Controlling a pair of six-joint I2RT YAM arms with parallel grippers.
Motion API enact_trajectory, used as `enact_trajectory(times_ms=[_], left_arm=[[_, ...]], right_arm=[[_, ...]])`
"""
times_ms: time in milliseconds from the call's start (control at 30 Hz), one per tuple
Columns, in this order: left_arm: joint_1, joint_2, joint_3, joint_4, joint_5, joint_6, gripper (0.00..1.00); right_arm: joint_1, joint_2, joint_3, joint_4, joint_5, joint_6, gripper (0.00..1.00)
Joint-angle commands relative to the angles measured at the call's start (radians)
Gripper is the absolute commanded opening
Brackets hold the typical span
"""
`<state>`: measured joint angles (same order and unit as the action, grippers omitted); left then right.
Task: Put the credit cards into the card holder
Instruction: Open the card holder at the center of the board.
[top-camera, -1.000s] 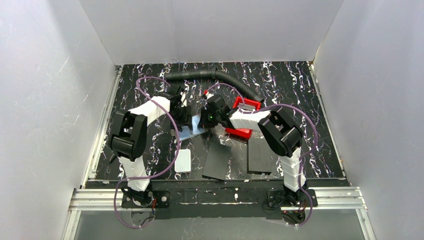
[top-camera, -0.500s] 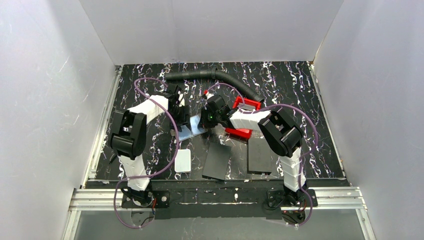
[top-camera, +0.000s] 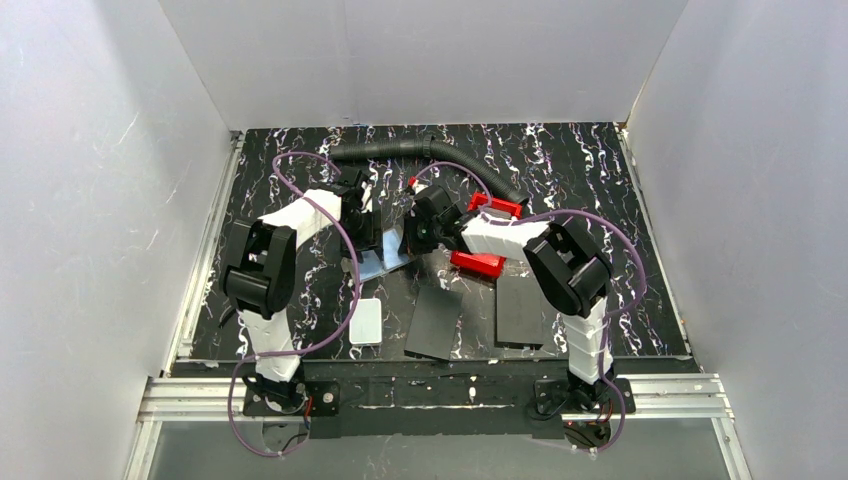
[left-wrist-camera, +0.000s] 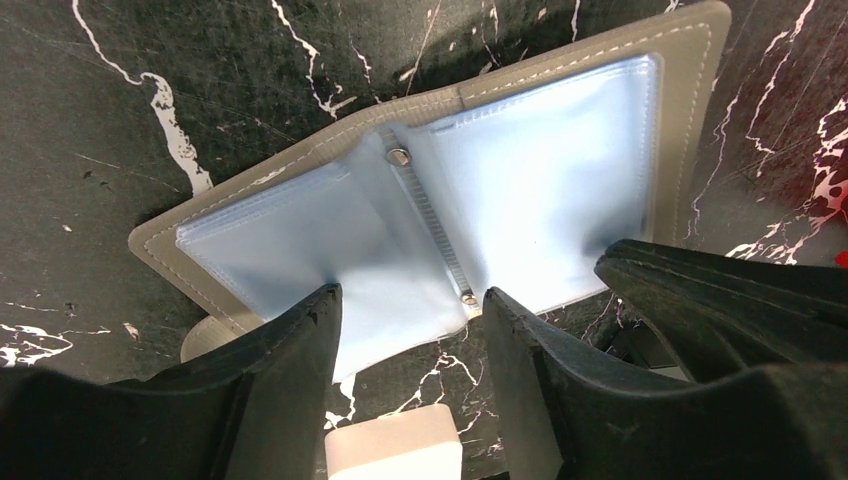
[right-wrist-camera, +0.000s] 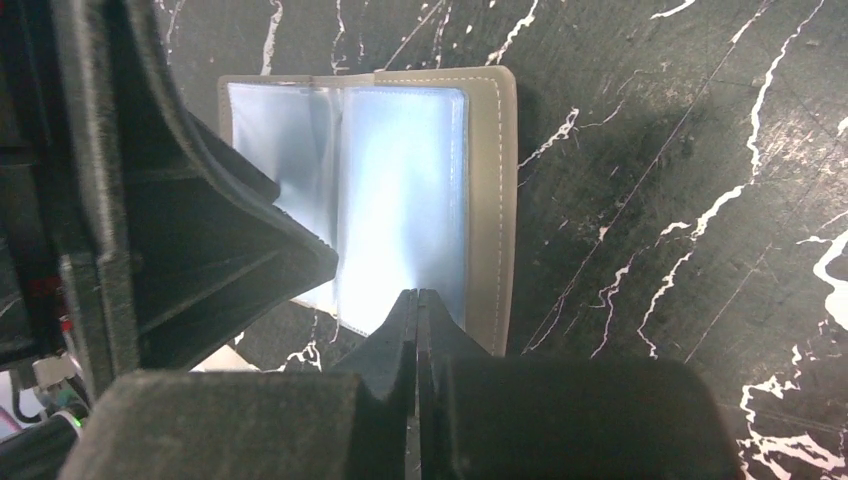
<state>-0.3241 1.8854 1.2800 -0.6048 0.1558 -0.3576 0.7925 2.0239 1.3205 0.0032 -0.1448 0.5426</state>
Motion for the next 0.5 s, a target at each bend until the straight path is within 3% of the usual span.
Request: enact_trajectory(times_ms=[0, 467], left_arm=[[0.005, -0.030, -0.015, -0.032, -0.055, 0.038, 0.54], [-0.010, 0.030, 0.011, -0.041, -0.074, 0.031, 0.55]], right_arm=[[-0.001, -0.061, 0.049, -0.032, -0.009, -0.012, 0.01], [0.001, -0.143, 0.049, -0.054, -0.010, -0.007, 0.03]])
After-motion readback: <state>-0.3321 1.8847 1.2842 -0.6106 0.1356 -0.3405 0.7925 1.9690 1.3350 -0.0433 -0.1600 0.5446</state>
